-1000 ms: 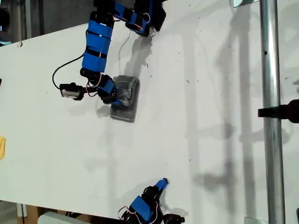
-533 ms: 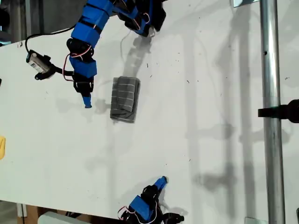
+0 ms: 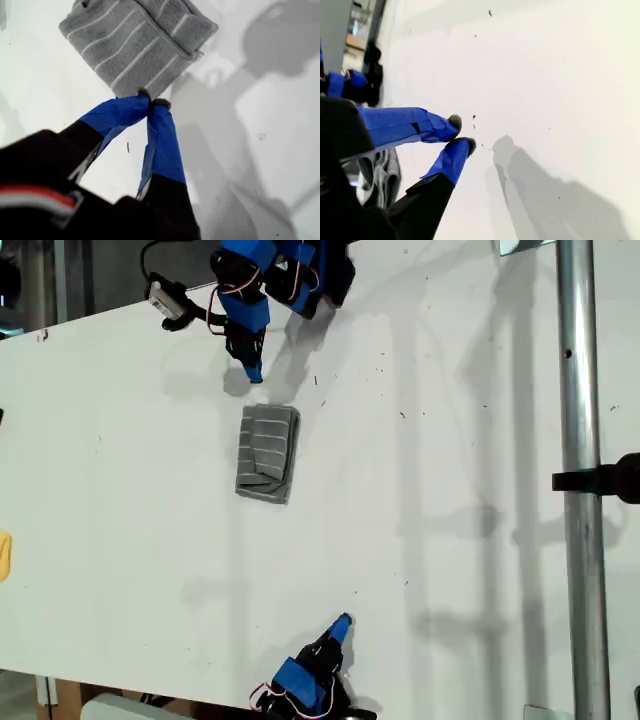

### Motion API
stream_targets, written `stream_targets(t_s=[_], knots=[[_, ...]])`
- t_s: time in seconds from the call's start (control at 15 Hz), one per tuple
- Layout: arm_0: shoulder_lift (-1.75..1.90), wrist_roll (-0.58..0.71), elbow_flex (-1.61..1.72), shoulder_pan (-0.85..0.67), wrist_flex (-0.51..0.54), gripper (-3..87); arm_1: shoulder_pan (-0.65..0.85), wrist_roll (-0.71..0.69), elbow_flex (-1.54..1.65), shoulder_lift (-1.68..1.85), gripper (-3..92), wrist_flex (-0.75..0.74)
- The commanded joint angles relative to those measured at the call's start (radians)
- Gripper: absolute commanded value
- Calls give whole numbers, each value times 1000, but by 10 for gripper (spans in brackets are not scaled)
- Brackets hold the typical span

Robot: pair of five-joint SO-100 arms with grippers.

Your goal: Grasp corners of a towel and fold twice.

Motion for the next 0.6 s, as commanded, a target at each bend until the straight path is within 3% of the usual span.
stream_targets(t_s=[0.0, 0.53], knots=[[9, 43, 6, -21, 2, 23, 3, 176, 81, 187, 12, 187], [9, 43, 6, -21, 2, 21, -443, 215, 75, 198, 29, 236]])
